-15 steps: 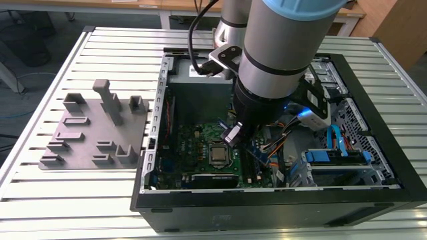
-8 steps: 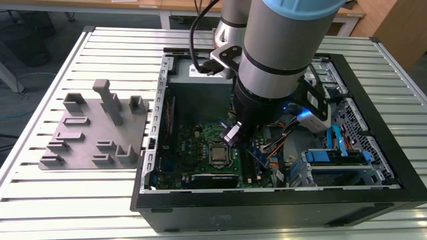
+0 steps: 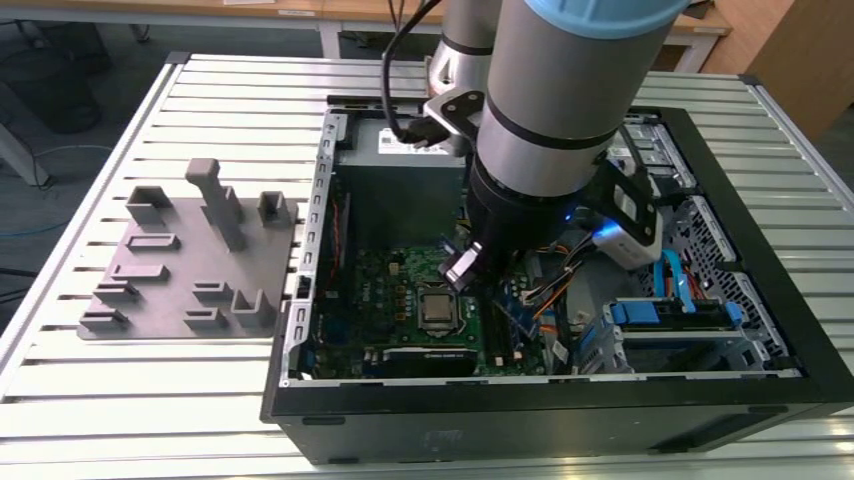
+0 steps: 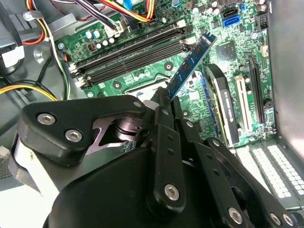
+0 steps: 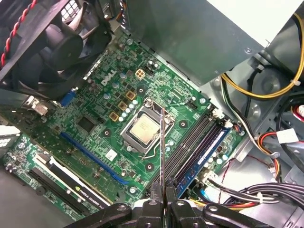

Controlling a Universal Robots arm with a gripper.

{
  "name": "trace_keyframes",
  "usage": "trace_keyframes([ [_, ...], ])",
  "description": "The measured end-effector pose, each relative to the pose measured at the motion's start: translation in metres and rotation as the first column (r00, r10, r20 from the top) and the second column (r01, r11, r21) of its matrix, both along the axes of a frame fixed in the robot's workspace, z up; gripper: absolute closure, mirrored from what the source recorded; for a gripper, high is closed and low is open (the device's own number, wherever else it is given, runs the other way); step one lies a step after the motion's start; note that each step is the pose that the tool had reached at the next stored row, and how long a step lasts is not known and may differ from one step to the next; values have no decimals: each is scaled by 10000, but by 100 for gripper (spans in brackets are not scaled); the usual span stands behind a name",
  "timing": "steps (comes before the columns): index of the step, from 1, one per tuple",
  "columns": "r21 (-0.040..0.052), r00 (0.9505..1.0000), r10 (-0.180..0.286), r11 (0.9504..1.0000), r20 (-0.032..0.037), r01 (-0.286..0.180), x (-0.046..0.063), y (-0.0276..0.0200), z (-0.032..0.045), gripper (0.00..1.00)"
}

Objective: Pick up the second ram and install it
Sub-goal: 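Insert the second ram into the second slot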

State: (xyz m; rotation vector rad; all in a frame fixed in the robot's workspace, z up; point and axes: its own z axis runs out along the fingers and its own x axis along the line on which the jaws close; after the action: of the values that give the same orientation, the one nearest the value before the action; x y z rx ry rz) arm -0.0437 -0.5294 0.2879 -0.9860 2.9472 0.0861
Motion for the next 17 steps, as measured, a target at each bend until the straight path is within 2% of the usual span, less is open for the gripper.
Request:
trace_keyframes([
  [17, -108, 9960, -892, 9960, 5, 892, 0, 0, 0, 86],
])
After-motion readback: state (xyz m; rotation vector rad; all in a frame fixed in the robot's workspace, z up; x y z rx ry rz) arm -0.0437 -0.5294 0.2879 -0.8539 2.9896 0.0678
